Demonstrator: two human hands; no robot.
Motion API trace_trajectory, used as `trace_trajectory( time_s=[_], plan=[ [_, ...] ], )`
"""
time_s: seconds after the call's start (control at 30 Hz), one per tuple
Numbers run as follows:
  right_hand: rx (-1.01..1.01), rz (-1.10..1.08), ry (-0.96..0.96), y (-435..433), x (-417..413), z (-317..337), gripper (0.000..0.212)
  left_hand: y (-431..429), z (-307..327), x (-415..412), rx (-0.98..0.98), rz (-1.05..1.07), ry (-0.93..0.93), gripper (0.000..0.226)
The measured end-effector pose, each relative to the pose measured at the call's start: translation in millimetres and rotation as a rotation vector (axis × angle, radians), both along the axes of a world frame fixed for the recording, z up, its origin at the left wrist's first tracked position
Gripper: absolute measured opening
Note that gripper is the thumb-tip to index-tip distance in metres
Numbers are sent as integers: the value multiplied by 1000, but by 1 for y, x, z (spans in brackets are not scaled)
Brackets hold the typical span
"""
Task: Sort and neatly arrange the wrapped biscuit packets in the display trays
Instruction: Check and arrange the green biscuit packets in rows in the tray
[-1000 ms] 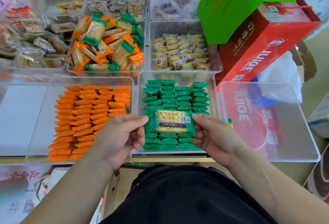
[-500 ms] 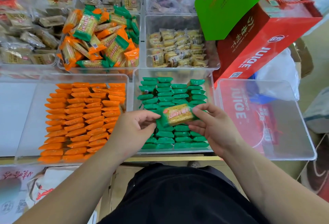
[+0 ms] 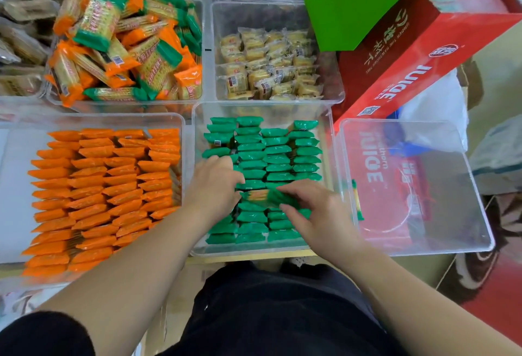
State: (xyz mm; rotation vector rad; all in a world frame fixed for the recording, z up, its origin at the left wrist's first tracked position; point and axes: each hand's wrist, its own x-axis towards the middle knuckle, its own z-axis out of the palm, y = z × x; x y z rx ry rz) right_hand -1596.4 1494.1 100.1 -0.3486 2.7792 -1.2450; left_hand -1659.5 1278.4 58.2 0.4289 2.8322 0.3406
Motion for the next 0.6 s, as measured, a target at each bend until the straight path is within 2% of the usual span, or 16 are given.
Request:
trace_trajectory(
  time_s=[0.1,0.23,0.4,0.6],
  plan=[
    [82,129,42,-4,-1,-9,29,4,-7,-9,-43,-65,-22,27],
    [100,167,61,-7,-7,-19,31,2,-12,-15,-46,-22,5,19],
    [172,216,85,-11,-12,-27,32,1,-12,-12,56,66,57,15],
    [333,326,103,-23,-19,-52,34,-10,16,-5,273,250,78,10]
  ],
)
